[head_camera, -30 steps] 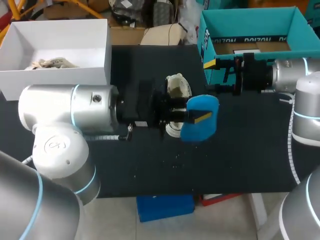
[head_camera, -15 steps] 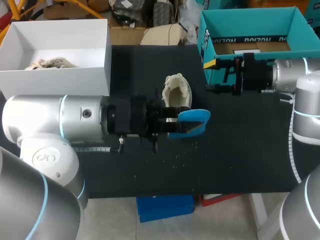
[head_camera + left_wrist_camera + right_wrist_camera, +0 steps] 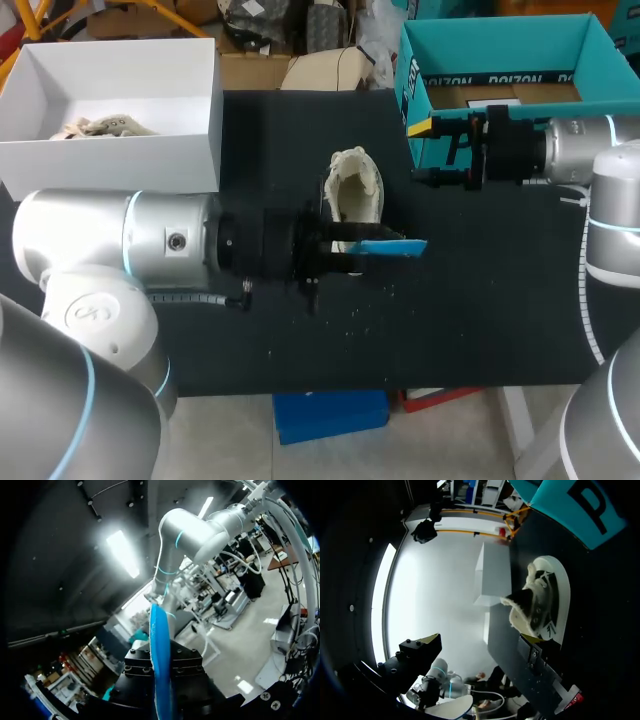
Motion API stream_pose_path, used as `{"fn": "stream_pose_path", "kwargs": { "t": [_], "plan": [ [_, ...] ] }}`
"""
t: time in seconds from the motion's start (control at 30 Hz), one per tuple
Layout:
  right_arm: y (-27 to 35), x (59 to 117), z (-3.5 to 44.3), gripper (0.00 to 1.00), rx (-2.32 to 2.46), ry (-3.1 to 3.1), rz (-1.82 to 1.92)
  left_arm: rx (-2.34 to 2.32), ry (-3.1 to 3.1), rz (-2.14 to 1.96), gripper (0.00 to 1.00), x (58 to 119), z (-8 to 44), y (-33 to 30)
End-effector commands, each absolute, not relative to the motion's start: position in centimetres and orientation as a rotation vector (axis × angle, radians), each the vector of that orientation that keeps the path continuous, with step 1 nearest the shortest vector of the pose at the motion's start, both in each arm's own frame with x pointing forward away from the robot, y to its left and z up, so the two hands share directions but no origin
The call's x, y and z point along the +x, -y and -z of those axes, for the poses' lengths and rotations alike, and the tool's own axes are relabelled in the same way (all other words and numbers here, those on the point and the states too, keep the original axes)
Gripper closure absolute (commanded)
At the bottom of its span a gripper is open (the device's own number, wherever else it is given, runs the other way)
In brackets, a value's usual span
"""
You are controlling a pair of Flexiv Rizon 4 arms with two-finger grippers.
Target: Take the shoe out of the shoebox, open the shoe tongue, remove and reinsert the insole, then place the shoe into the shoebox
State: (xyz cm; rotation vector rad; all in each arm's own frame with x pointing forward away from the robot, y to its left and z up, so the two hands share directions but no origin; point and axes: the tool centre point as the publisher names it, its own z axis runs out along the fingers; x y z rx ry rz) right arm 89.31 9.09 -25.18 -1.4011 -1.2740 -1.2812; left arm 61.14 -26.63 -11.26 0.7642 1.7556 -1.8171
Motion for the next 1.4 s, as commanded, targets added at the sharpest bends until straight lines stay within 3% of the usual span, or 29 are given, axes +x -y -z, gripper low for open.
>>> {"fn": "stream_pose_path", "kwargs": {
  "t": [0.03, 0.27, 1.03, 1.4],
  "plan": [
    [-9.3, 89.3, 25.3, 0.0, -1.404, 1.273, 1.284, 1.025, -1.479, 1.798, 1.0, 61.9, 13.8, 25.3],
    [-9.3, 89.3, 25.3, 0.0, -1.404, 1.273, 1.284, 1.255, -1.445, 1.646, 1.0, 64.0, 17.6, 24.5],
    [-9.3, 89.3, 25.3, 0.0, -1.404, 1.273, 1.284, 1.255, -1.445, 1.646, 1.0, 64.0, 17.6, 24.5],
    [-9.3, 89.3, 25.3, 0.0, -1.404, 1.273, 1.284, 1.422, -1.13, 1.344, 1.0, 61.8, 17.9, 25.6]
  ]
}}
